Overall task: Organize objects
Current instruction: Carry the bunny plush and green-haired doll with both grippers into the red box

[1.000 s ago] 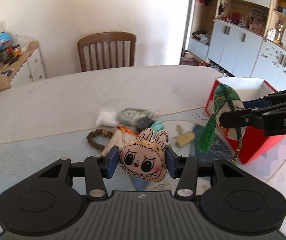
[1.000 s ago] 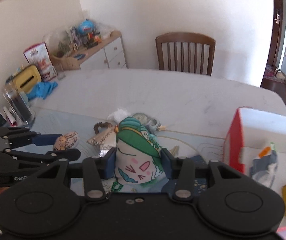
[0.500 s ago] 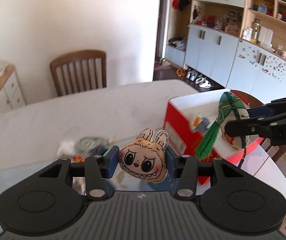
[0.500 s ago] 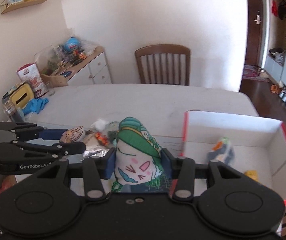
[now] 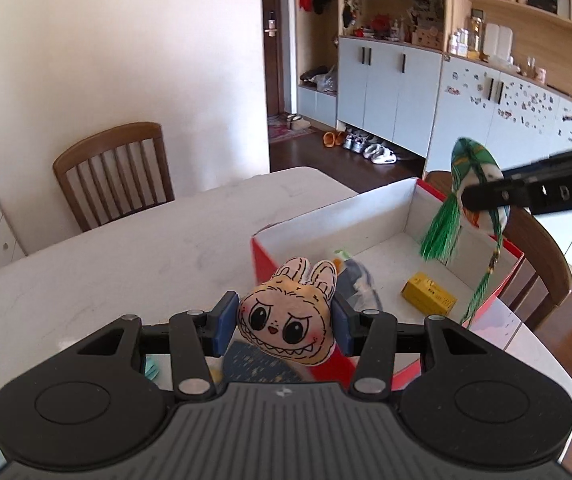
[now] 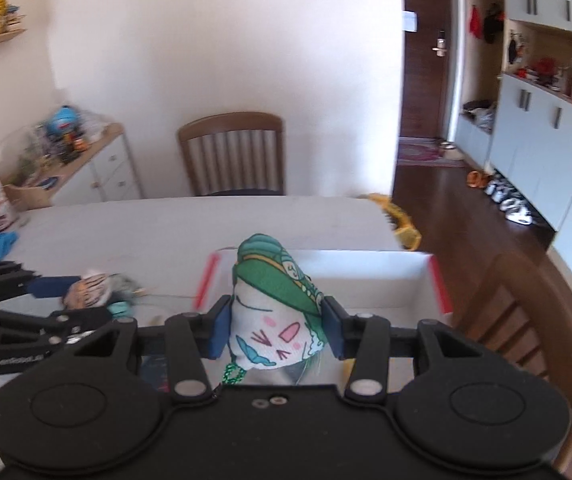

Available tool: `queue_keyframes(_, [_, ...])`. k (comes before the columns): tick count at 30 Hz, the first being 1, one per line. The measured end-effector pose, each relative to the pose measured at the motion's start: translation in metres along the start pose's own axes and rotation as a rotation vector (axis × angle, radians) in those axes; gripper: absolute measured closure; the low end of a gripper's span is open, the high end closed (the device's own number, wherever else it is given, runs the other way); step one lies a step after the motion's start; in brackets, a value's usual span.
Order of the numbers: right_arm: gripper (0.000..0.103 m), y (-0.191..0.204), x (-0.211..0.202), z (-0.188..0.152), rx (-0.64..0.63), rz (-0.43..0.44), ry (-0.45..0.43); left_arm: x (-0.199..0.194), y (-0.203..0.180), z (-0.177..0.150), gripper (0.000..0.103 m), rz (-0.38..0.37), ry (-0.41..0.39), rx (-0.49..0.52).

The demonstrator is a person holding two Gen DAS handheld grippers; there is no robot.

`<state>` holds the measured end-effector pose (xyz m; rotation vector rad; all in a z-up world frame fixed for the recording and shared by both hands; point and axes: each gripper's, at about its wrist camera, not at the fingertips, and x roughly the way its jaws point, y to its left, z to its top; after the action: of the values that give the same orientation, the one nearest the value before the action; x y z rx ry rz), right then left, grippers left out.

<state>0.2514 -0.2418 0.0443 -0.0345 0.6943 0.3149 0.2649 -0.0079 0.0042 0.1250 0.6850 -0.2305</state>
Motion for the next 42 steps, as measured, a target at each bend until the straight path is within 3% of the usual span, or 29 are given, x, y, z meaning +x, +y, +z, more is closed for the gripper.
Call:
queue_keyframes(7, [0.057, -0.033, 0.020, 0.001, -0.023, -0.056, -0.001, 0.032, -0.038, 0.012, 0.055, -0.013, 0.031, 0.034])
queue_keyframes(22, [0.056, -0.078, 0.095, -0.024, -0.054, -0.017, 0.116, 0.123, -0.094, 0.013, 0.055, -0.076, 0.226, 0.058])
queue_keyframes(31, [0.056, -0.083, 0.128, -0.040, -0.078, 0.032, 0.211, 0.174, -0.106, 0.007, 0.055, -0.093, 0.384, 0.054])
queue_keyframes(42, [0.055, -0.078, 0.143, -0.040, -0.112, 0.058, 0.280, 0.191, -0.114, 0.005, 0.055, -0.095, 0.473, 0.087])
